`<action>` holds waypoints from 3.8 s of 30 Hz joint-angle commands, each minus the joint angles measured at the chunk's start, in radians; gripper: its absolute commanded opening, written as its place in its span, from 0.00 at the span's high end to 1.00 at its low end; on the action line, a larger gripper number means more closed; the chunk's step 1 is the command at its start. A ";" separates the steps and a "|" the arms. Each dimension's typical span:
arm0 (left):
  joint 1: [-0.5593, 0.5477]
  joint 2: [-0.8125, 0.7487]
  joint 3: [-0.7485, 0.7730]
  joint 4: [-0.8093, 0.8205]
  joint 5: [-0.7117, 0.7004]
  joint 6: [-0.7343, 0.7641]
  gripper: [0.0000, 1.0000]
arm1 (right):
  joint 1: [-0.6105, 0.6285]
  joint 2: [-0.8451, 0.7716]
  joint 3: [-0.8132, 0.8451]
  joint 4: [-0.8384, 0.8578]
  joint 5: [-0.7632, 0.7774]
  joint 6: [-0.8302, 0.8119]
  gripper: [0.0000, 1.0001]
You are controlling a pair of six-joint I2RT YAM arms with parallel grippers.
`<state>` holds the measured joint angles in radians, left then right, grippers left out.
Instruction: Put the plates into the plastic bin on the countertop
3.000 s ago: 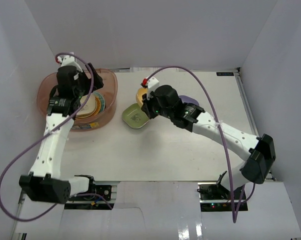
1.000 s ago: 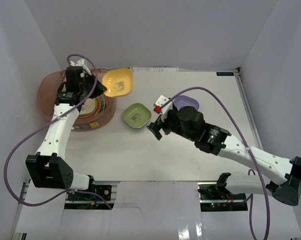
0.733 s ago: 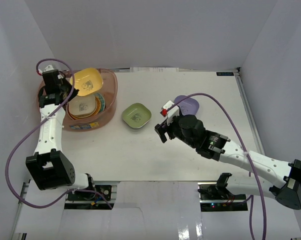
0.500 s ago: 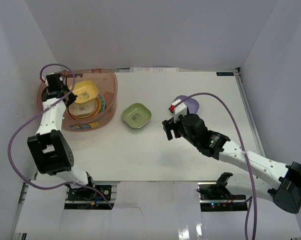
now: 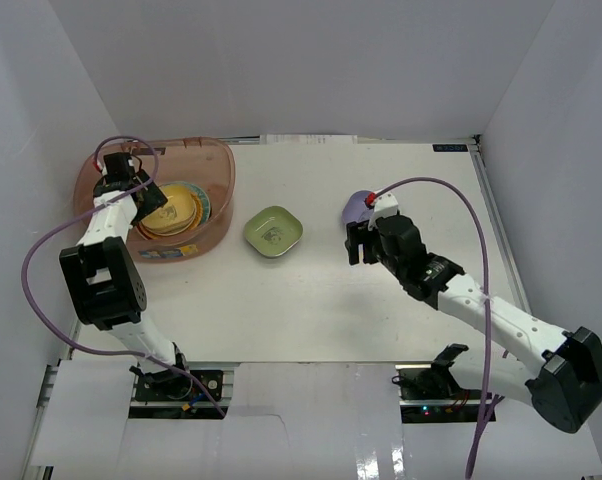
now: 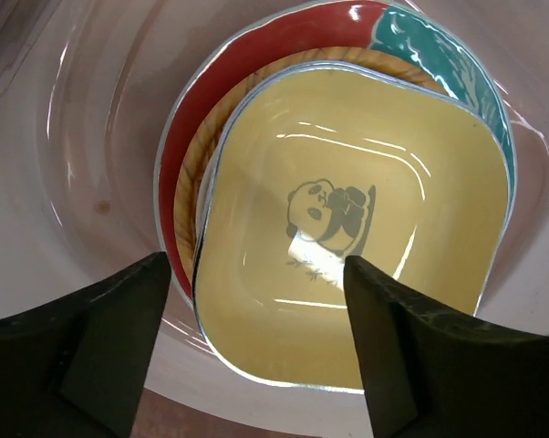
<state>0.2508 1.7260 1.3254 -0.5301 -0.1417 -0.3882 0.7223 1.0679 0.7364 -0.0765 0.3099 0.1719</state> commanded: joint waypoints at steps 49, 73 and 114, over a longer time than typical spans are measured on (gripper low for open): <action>-0.915 0.086 0.052 0.075 -0.003 0.117 1.00 | -0.574 0.647 0.207 0.230 -0.255 0.340 0.91; -0.363 0.024 0.379 -0.188 -0.185 0.163 1.00 | -0.400 0.173 0.089 0.201 -0.365 0.285 0.92; -0.752 -0.404 -0.077 -0.001 0.363 -0.095 0.36 | -0.089 0.360 0.343 0.083 -0.157 0.258 0.92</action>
<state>-0.4839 1.3022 1.2621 -0.5568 0.1944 -0.4622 0.6235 1.4334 1.0340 -0.0093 0.1230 0.4362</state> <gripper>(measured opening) 0.651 0.083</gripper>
